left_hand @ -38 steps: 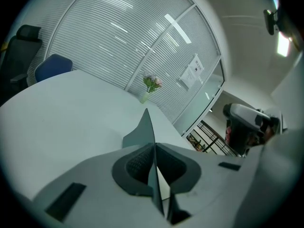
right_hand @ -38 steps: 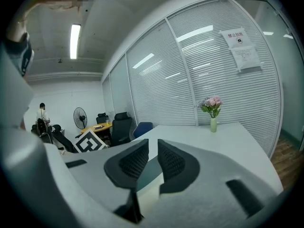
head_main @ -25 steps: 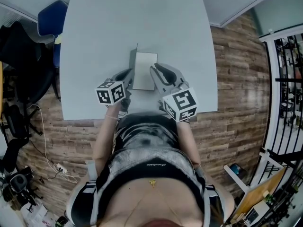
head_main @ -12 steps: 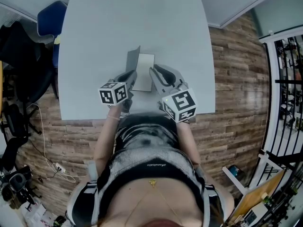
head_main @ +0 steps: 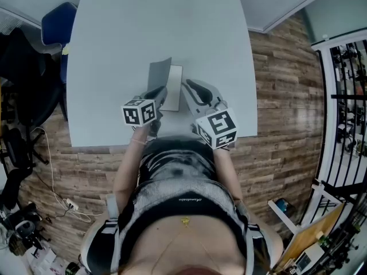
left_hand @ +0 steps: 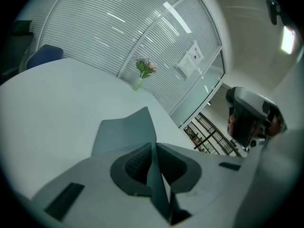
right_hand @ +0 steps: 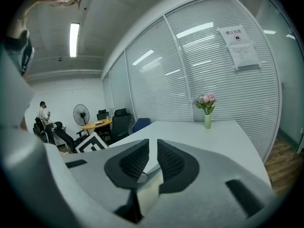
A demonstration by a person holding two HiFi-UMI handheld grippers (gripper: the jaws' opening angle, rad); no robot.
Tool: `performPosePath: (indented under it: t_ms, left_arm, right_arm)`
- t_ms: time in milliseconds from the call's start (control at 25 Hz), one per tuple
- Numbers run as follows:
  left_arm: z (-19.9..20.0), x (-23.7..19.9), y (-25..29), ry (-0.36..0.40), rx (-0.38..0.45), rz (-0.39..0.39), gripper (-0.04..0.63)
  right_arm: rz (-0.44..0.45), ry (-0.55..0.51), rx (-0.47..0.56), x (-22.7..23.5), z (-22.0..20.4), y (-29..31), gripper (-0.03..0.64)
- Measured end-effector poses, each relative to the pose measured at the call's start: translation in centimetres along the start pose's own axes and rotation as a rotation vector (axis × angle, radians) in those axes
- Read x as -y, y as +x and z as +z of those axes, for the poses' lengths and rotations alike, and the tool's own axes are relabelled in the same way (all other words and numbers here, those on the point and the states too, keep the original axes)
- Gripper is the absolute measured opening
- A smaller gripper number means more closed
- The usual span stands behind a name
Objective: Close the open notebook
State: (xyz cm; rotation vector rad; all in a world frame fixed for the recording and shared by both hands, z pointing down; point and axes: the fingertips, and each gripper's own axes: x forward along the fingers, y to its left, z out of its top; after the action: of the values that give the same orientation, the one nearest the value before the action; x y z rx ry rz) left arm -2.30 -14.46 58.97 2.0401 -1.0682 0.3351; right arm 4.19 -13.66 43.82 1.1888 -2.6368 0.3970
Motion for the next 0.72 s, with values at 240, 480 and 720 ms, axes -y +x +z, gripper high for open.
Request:
performPosePath:
  t_ms: [240, 480, 720]
  left_arm:
    - [-1.1, 0.1, 1.1, -0.013, -0.034, -0.011, 0.02]
    - [-1.8, 0.3, 2.0, -0.008, -0.058, -0.005, 0.021]
    - [-2.5, 0.5, 2.8, 0.003, -0.085, 0.007, 0.021]
  right_arm:
    - [-0.018, 0.003, -0.007, 0.5, -0.3, -0.5, 0.055]
    - [-0.027, 0.01, -0.015, 1.2, -0.8, -0.9, 0.055]
    - [-0.031, 0.005, -0.026, 1.4, -1.1, -1.2, 0.055]
